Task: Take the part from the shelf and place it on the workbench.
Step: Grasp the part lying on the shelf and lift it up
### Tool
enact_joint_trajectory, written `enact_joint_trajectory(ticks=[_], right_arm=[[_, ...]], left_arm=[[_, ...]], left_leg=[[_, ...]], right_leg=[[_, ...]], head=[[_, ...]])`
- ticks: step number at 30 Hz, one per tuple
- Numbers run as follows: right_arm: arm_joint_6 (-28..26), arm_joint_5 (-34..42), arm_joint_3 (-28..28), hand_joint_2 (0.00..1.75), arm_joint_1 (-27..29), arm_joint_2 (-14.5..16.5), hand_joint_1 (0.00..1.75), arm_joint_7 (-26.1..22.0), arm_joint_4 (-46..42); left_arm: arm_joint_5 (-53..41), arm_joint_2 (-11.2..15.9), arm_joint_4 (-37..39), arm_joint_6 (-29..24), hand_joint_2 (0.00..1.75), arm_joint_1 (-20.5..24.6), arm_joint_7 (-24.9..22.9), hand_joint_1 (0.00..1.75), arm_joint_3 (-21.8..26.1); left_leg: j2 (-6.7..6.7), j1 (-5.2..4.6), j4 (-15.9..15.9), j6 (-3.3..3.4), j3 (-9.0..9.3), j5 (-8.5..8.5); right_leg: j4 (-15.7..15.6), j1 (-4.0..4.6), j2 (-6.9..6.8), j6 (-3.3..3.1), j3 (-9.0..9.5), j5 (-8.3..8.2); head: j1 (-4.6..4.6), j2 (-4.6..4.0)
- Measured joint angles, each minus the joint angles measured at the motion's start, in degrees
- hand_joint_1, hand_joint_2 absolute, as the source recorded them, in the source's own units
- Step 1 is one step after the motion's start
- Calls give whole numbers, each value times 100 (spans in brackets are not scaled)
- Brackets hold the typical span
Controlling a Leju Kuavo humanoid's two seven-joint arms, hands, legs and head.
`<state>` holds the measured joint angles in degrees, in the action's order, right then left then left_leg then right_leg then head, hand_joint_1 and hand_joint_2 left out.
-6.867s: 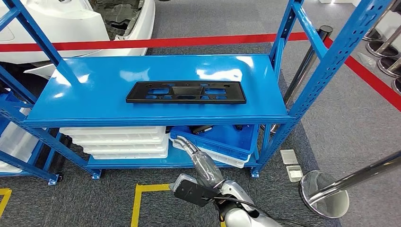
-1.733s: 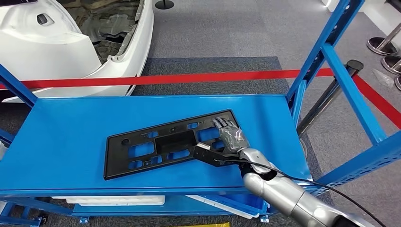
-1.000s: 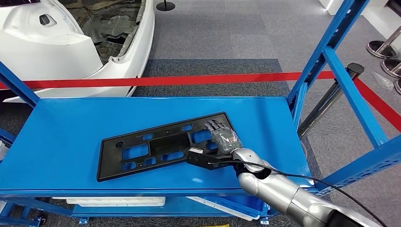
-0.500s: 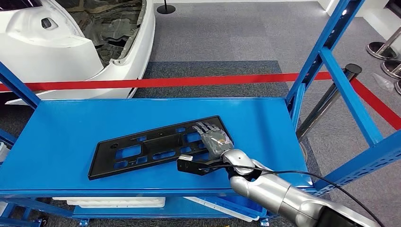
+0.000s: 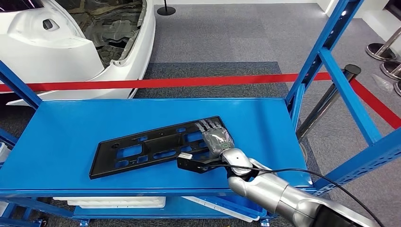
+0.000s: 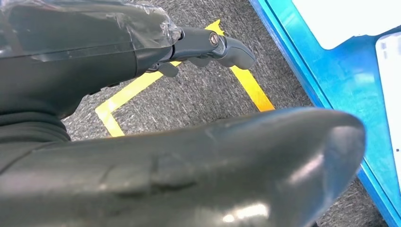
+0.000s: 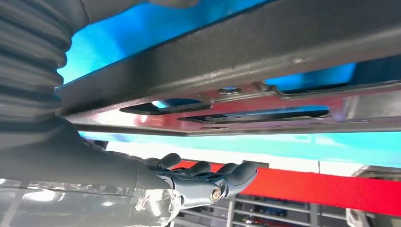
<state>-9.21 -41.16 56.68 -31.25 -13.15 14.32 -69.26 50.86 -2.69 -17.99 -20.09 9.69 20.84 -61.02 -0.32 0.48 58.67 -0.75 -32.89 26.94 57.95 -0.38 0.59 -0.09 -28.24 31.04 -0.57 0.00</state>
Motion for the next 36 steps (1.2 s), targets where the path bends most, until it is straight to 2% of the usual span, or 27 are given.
enact_joint_trajectory(ticks=[2,4,5,18,28,36], right_arm=[[-131,-15,2,175,21,5,133,63,62],[-257,-19,2,175,61,6,171,106,92],[-309,-25,2,175,82,5,175,119,98],[-879,-116,-40,175,170,-54,175,170,106],[-1029,-211,-155,175,306,-107,175,195,91],[-1401,-631,-362,175,530,-264,175,448,-239]], left_arm=[[7,0,0,-9,0,-2,3,0,0],[10,0,0,-24,0,-2,3,0,0],[11,0,0,-31,0,-2,3,0,0],[13,0,0,-85,0,-4,-1,0,0],[27,0,0,-101,0,-14,-1,0,0],[68,0,0,-149,0,-49,-1,0,0]], left_leg=[[0,0,0,0,3,0],[0,0,0,1,2,1],[0,0,0,1,2,1],[-3,2,-1,4,0,8],[-4,4,-3,3,2,10],[-5,2,-2,4,-6,10]], right_leg=[[-2,0,0,0,4,0],[-2,0,0,1,4,0],[-2,0,0,1,4,0],[-13,-1,-1,5,7,10],[-26,-1,-2,5,19,11],[-36,-1,-3,10,18,7]], head=[[0,0],[1,0],[1,0],[3,0],[3,0],[2,0]])
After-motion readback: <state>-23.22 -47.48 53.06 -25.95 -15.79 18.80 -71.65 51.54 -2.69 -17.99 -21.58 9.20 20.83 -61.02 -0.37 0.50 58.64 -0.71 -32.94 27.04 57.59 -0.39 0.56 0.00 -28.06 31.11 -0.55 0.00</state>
